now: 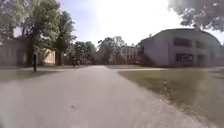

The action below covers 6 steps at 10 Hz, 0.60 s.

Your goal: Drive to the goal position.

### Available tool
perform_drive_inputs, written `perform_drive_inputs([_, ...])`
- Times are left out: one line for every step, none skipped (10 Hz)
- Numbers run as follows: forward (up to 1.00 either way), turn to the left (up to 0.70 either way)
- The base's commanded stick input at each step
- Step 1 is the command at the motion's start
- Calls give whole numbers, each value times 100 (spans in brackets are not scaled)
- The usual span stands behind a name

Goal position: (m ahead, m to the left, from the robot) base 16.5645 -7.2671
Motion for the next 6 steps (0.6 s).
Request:
perform_drive_inputs([70, 0])
perform_drive_inputs([70, 0])
perform_drive_inputs([70, 0])
perform_drive_inputs([70, 0])
perform_drive_inputs([70, 0])
perform_drive_inputs([70, 0])
